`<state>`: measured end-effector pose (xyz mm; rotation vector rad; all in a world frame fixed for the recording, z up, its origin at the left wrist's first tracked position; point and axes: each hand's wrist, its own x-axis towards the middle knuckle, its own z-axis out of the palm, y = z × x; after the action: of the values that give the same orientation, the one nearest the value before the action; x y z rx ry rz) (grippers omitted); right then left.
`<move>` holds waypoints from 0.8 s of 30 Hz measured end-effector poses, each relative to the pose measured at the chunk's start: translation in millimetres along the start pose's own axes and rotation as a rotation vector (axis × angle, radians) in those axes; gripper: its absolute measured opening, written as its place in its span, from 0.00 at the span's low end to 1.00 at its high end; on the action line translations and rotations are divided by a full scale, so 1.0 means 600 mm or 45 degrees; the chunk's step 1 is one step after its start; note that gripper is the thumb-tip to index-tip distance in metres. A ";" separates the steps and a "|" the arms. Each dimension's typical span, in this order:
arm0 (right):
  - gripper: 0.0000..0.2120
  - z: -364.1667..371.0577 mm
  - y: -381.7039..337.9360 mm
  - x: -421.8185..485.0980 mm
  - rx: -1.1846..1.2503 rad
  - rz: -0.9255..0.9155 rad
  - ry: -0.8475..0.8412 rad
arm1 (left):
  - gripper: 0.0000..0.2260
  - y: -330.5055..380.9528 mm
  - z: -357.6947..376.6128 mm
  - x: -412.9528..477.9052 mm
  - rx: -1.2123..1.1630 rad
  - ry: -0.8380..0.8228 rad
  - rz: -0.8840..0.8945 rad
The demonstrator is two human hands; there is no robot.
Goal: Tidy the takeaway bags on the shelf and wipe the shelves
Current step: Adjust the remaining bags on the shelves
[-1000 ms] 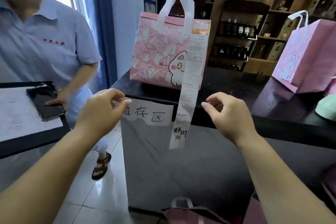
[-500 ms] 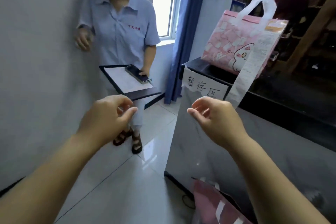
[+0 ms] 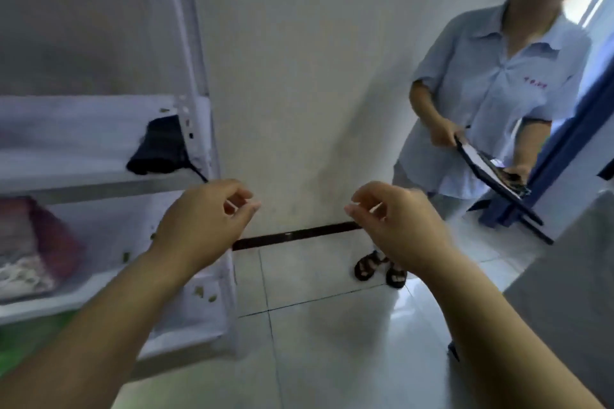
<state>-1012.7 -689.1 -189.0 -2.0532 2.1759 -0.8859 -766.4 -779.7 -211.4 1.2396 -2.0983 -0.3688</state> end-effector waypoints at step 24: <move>0.09 0.418 -0.601 0.295 0.365 -0.578 -0.321 | 0.03 -0.535 -0.479 -0.097 0.260 0.494 -0.684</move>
<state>-609.9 -938.7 -187.7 -2.3844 1.3928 -0.8467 -341.4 -868.4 -195.8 1.8326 -1.4842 -0.1266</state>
